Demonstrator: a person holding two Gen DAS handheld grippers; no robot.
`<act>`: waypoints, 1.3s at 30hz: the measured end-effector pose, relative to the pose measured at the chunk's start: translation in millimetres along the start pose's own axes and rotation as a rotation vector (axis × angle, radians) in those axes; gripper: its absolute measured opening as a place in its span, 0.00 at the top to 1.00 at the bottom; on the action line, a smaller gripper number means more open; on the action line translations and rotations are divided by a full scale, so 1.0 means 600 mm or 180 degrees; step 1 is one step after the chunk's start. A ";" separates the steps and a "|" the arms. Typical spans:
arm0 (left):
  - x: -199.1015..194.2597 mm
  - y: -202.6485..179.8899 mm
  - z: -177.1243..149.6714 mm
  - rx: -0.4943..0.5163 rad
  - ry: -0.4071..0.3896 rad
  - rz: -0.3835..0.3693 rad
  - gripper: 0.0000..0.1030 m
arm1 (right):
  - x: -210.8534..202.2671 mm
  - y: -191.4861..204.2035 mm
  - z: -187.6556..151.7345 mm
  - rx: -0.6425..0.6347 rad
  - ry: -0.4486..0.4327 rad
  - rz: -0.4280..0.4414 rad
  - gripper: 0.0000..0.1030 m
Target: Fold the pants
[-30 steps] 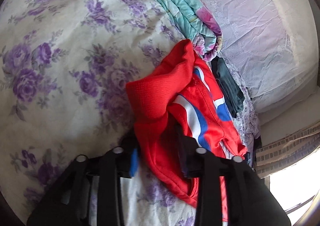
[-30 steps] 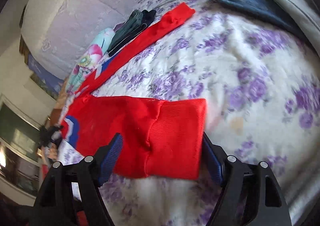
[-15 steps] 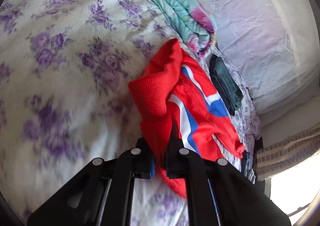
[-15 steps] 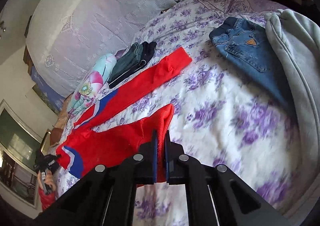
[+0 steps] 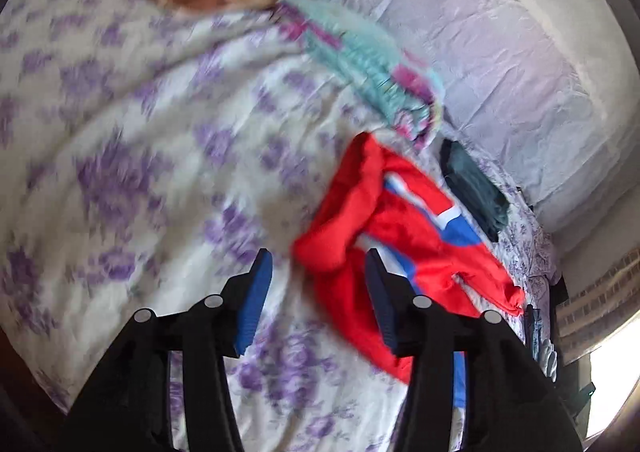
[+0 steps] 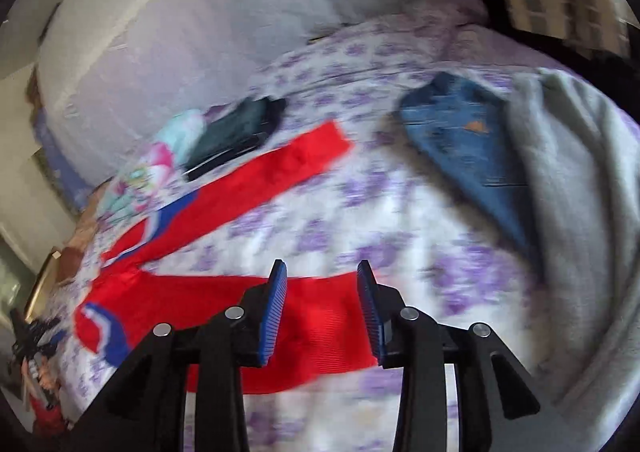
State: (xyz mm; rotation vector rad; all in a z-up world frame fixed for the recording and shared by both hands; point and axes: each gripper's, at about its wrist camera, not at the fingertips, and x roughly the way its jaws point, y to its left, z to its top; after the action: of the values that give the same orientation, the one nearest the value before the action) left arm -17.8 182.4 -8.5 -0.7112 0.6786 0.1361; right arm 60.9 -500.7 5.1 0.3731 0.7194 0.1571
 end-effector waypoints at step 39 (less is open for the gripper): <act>0.283 -0.130 0.184 0.0195 0.0537 0.0134 0.20 | 0.291 0.341 0.045 -0.0744 0.0897 0.0911 0.36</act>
State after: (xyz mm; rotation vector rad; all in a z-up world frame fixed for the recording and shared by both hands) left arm 199.2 175.8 -8.8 -0.6545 0.8559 0.0941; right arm 206.0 -272.6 -4.4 0.2297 0.9124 0.5683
